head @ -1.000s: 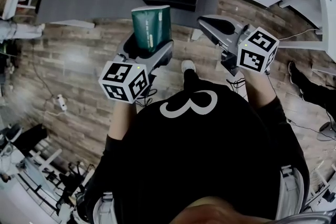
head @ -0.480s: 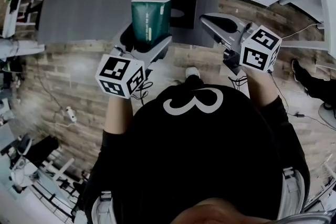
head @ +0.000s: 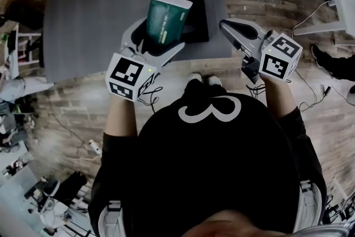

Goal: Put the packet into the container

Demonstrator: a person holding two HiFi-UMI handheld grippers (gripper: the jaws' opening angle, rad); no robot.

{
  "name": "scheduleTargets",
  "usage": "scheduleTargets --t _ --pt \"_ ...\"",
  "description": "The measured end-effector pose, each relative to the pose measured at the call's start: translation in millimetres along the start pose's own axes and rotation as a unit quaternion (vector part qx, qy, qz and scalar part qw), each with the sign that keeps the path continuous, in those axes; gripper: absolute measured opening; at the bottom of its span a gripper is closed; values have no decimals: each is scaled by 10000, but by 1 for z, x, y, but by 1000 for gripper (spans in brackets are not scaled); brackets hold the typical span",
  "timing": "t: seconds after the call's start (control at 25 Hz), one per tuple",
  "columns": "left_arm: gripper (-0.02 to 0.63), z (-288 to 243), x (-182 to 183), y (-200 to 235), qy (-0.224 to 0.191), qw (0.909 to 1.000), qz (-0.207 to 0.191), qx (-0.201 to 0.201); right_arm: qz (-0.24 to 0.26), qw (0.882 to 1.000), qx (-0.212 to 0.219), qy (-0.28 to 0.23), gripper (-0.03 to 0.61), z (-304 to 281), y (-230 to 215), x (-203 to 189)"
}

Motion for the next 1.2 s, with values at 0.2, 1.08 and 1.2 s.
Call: scheduleTargets --t 0.2,1.08,1.2 --pt "471 -21 0 15 21 9941 -770 -759 -62 9989 -382 -267 2 -5 -3 2" --pt "471 -72 -70 -11 577 8932 -2369 -3779 -762 9798 -1589 -940 2 25 -18 -55" --pt "471 -76 -77 -11 719 8789 -2414 -4050 -904 9761 -1687 -1026 2 25 -22 -62"
Point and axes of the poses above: the fingertips, and each gripper's own axes: z backward along the fingers, y to its left, x out of its top, the point moved 1 cm from there along z, backward along the fingers, and after that the axes turned 10 degrees about -z, right-handed, at the moved point
